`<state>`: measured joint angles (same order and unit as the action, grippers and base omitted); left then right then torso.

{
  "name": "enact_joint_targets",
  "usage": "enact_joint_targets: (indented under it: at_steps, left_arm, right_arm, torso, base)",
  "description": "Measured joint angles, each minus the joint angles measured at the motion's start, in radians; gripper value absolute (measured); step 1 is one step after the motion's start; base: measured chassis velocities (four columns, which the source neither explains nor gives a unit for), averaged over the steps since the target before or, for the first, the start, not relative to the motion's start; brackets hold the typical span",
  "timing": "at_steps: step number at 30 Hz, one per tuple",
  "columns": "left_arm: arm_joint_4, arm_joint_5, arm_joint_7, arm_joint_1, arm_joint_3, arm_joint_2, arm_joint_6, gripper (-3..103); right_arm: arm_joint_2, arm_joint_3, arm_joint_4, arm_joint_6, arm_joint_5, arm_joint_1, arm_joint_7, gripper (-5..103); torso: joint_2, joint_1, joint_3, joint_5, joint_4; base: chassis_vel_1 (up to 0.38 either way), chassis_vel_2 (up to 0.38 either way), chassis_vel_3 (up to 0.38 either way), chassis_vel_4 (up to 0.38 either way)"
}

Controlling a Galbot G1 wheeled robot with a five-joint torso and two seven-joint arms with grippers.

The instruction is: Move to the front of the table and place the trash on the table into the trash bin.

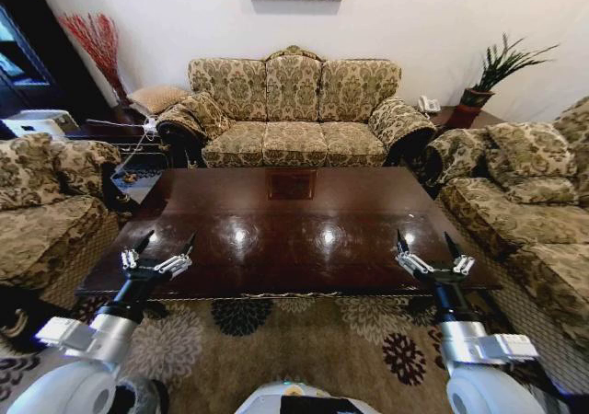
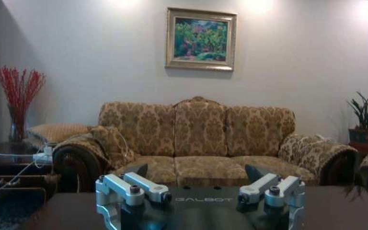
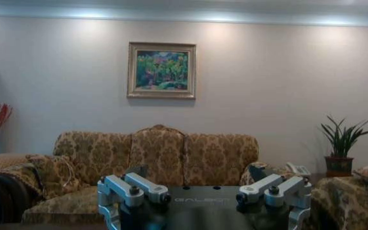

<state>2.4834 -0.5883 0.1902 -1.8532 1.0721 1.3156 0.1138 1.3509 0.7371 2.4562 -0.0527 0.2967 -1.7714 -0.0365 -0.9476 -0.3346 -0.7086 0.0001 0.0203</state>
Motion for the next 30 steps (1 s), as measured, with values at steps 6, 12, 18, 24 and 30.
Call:
enact_joint_targets:
  at_steps: [6,12,18,24,30]
  left_arm:
    - [-0.002,-0.001,0.0,0.0,0.001,0.0,0.0,100]
    - [-0.002,-0.002,0.0,0.001,0.002,-0.001,0.0,100]
    - [-0.003,-0.003,0.0,0.001,0.002,-0.001,0.0,100]
    - [-0.003,-0.003,0.0,0.001,0.002,-0.001,0.0,100]
    - [-0.004,-0.004,0.0,0.001,0.003,-0.001,-0.001,100]
  right_arm:
    - [0.0,-0.001,-0.001,-0.001,0.0,0.0,0.001,100]
    - [-0.001,-0.002,-0.001,-0.001,0.0,0.001,0.001,100]
    - [-0.001,-0.002,-0.002,-0.002,-0.001,0.001,0.001,100]
    - [-0.001,-0.003,-0.002,-0.002,-0.001,0.001,0.001,100]
    - [-0.001,-0.003,-0.002,-0.002,-0.001,0.001,0.001,100]
  torso:
    - [0.0,0.0,0.0,-0.0001,0.0]
    - [0.0,0.0,0.0,0.0,0.0]
    - [0.0,0.0,0.0,-0.0001,0.0]
    - [0.0,0.0,0.0,-0.0001,0.0]
    - [0.0,0.0,0.0,-0.0001,0.0]
  base:
    - [0.0,0.0,0.0,0.0]
    - [0.0,0.0,0.0,0.0]
    - [0.0,0.0,0.0,0.0]
    - [0.0,0.0,0.0,0.0]
    - [0.0,0.0,0.0,0.0]
